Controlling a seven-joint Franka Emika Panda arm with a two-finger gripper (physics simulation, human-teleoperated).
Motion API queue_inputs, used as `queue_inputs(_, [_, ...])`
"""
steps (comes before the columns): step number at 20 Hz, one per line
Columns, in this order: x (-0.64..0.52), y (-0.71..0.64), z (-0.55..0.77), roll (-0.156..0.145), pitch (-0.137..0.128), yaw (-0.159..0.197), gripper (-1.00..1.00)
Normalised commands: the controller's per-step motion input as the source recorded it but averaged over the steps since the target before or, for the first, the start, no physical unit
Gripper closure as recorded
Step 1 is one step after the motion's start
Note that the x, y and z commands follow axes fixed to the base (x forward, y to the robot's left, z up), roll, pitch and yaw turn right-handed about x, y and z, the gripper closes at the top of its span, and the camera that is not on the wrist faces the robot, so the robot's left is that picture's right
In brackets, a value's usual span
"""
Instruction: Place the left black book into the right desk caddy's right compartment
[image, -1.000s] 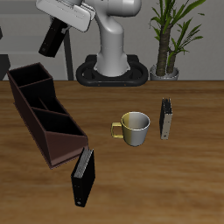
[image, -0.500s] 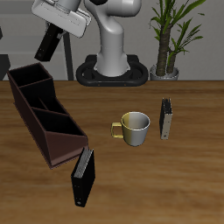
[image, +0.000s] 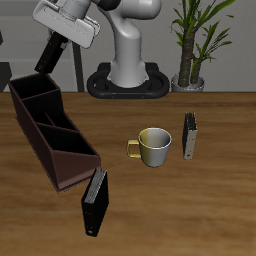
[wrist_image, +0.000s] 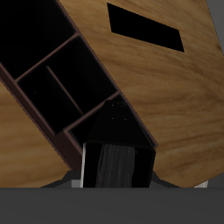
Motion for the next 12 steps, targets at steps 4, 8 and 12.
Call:
queue_inputs(4, [-0.02,-0.17,-0.12,-0.034,0.010,-0.015,1.00])
queue_inputs(8, [0.01,-0.13,-0.14,-0.023,0.018,-0.020,1.00])
queue_inputs(12, [0.04,-0.15,-0.19,-0.033,0.028,-0.012,1.00])
